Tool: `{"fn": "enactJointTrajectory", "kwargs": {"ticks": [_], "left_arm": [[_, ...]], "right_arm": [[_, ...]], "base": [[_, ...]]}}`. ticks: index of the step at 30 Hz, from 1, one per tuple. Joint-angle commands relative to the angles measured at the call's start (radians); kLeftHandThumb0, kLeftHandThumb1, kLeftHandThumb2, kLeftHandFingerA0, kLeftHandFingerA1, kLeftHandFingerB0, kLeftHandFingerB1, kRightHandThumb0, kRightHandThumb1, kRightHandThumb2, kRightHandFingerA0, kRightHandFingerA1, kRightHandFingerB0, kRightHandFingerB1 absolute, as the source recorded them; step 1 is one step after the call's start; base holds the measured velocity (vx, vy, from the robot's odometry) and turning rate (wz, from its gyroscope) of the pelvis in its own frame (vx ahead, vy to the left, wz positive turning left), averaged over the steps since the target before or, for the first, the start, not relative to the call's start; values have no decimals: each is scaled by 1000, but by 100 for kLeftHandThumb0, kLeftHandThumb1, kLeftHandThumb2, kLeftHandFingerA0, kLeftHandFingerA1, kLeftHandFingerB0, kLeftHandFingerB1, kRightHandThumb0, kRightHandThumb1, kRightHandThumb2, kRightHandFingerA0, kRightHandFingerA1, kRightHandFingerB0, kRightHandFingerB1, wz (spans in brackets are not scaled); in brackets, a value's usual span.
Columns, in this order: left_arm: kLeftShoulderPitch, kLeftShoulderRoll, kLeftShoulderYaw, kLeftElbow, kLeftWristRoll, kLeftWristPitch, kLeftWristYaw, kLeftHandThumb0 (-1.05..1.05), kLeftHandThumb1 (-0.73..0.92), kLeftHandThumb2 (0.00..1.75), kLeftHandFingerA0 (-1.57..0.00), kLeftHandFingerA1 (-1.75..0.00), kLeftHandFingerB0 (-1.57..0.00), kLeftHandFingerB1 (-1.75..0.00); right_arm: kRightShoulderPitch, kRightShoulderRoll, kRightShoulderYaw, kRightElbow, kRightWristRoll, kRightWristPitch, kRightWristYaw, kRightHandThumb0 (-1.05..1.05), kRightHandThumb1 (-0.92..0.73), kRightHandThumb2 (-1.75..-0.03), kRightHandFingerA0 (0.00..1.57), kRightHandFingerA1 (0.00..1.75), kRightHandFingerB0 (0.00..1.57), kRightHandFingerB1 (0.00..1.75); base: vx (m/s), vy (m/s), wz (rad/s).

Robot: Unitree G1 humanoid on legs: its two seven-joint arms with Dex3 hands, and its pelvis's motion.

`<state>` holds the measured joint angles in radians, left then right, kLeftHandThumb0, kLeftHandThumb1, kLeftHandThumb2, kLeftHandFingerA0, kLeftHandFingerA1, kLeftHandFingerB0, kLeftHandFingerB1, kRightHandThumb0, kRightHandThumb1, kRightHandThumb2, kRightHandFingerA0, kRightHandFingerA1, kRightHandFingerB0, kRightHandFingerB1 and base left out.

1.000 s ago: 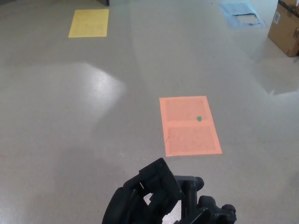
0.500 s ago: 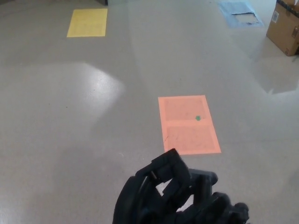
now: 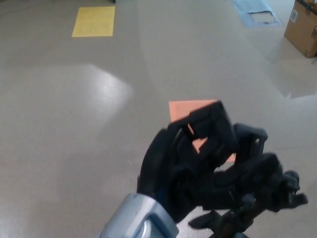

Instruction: A phone stand is kept on the floor and the robot uses both its hands to grab it and uses its left hand to extend the phone stand by pulling it upwards

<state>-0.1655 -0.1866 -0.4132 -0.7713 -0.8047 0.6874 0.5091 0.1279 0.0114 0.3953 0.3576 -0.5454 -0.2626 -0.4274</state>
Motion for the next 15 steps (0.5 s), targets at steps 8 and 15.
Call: {"fn": "enactJointTrajectory", "kwargs": {"ticks": [8, 15], "left_arm": [[-268, -129, 117, -63, -316, 121, 251, 6, 48, 90, -104, -175, -75, -175], [-375, -121, 173, -71, -361, 109, 279, 5, 49, 91, -105, -175, -76, -175]], "right_arm": [[5, 28, -31, 68, 92, -148, -17, -10, -77, -74, 98, 175, 66, 175], [3, 36, -39, 74, 97, -137, -12, -7, -73, -81, 97, 175, 68, 175]], "base": [[0, 0, 0], [0, 0, 0]]}}
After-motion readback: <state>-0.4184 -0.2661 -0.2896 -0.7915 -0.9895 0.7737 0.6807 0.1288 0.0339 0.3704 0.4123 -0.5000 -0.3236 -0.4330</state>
